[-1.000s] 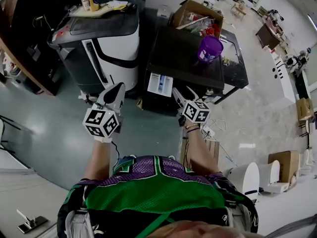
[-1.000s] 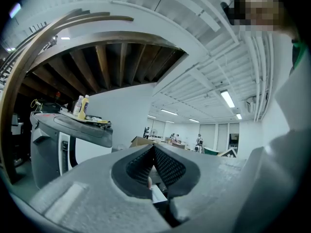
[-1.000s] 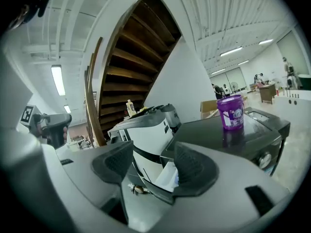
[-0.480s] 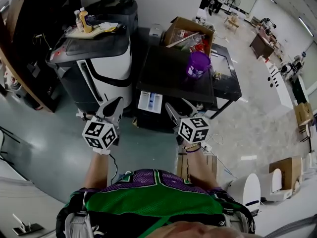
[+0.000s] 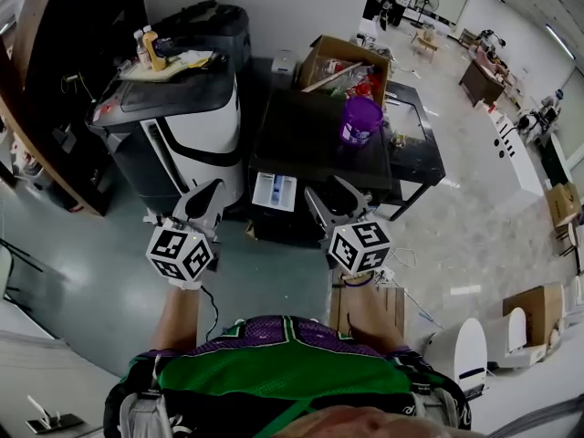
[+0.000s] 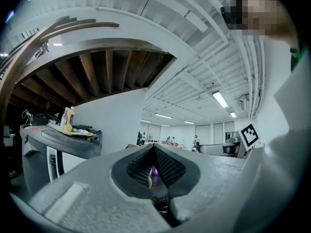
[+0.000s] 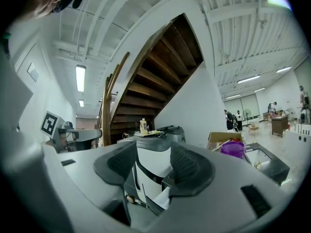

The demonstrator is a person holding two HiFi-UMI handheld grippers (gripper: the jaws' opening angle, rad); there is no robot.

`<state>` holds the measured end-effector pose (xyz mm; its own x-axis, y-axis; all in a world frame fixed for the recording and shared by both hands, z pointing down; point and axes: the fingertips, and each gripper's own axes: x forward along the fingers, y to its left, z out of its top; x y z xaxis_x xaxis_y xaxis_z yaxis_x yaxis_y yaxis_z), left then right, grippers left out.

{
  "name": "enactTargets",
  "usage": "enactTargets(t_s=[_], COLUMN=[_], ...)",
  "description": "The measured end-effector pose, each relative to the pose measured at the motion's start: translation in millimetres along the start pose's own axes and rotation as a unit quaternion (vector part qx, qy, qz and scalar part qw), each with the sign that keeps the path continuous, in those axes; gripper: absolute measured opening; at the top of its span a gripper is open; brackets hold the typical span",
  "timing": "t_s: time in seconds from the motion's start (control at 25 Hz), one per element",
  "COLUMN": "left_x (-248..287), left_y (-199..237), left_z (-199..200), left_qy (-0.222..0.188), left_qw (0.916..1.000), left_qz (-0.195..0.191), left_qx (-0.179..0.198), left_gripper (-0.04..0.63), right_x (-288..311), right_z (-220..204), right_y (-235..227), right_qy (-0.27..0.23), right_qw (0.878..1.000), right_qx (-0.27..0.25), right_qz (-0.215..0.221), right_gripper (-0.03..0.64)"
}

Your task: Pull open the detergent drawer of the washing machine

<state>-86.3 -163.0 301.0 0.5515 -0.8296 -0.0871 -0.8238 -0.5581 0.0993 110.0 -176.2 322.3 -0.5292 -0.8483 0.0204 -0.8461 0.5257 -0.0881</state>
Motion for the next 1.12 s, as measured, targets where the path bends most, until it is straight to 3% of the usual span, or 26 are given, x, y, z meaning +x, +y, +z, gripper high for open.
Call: enactTargets(t_s=[0.52, 1.12], left_x=[-1, -2], left_y=[-16, -14], left_z=[4, 4], left_qy=[0.000, -0.003], left_qw=[0.9999, 1.0000], left_qz=[-0.002, 0.005], left_qx=[0.011, 0.008], left_gripper=[0.015, 0.015], right_x=[-8, -4], right_z=[13, 20], right_y=[8, 14], right_qy=[-0.012, -0.019], right_qw=[1.000, 0.999], right_qx=[-0.025, -0.042], right_qz=[0.015, 0.020], right_gripper=[0.079, 0.003])
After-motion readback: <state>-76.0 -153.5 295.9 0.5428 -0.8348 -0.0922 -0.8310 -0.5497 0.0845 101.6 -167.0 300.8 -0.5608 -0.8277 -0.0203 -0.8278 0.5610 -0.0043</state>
